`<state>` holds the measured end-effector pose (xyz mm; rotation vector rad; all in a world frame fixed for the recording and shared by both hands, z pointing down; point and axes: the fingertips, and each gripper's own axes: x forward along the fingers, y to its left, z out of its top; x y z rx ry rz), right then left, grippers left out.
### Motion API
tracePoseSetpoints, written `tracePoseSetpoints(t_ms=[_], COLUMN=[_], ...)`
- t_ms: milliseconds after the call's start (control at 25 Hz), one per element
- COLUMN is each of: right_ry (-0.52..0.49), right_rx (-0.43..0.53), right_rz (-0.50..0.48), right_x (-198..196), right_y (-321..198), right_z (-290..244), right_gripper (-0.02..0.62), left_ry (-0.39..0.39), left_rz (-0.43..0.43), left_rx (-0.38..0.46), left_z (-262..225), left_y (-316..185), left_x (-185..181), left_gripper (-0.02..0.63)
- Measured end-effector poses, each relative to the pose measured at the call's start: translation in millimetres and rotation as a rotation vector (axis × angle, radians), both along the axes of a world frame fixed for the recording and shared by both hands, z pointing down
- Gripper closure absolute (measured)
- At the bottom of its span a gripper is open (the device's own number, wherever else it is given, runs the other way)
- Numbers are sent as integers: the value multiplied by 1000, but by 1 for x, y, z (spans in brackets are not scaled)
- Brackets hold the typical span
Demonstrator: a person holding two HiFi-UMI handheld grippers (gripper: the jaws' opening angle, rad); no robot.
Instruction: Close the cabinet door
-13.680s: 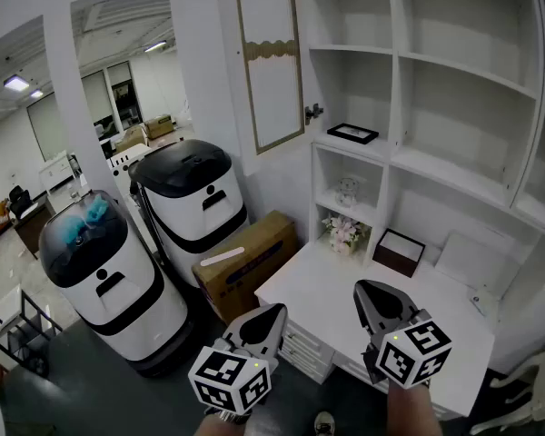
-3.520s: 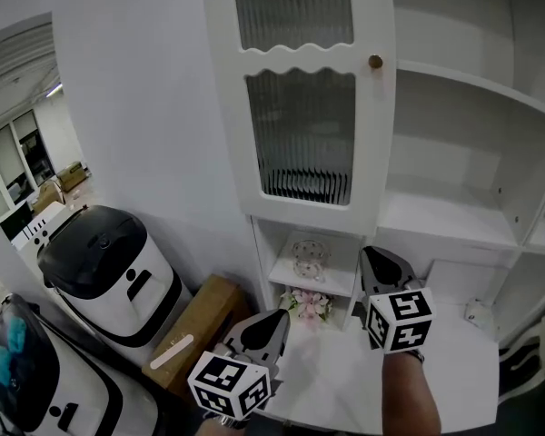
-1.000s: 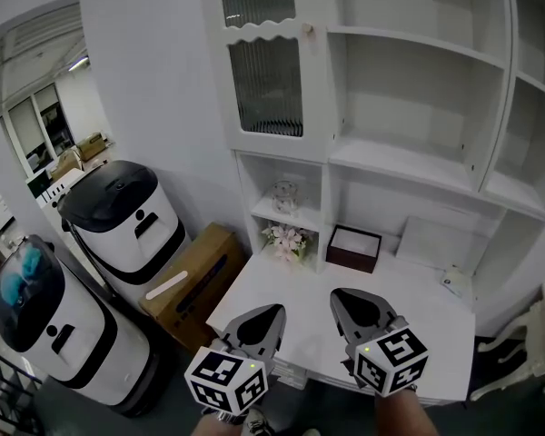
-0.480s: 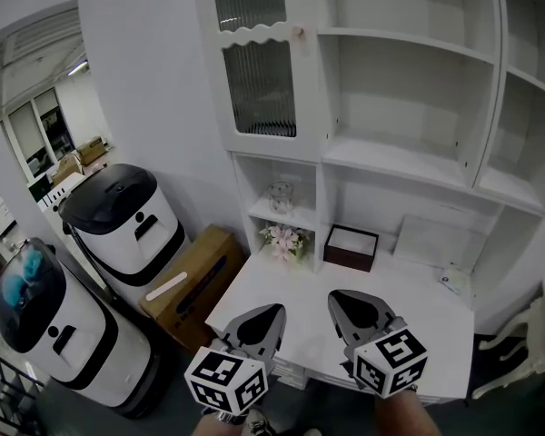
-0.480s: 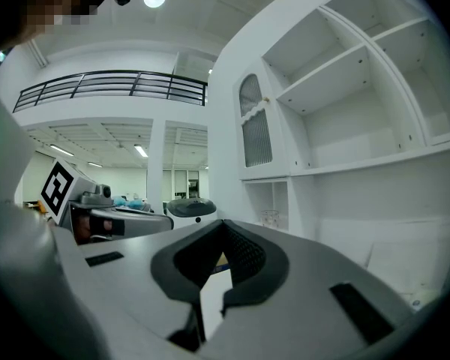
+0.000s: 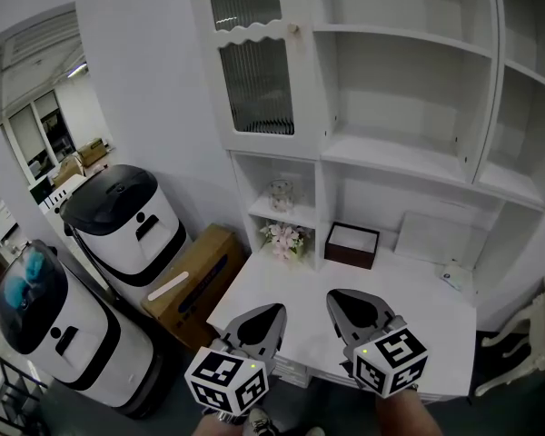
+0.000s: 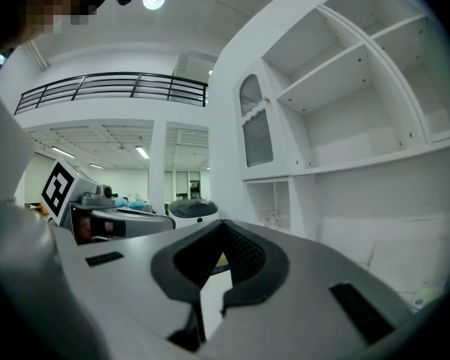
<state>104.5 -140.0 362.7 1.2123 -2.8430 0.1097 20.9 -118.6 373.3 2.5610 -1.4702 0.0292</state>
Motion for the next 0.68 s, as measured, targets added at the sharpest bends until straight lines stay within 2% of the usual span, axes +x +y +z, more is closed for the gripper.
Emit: tracePoseSetpoints(t_ms=[680], right_ry=[-3], right_rx=[0], right_rz=[4], right_x=[5], right_y=[-4], right_z=[1], right_gripper=[591], left_ry=[-1], left_rz=[1], left_rx=[-5], left_z=[2], left_y=[-5], left_x=[6], left_gripper=[601])
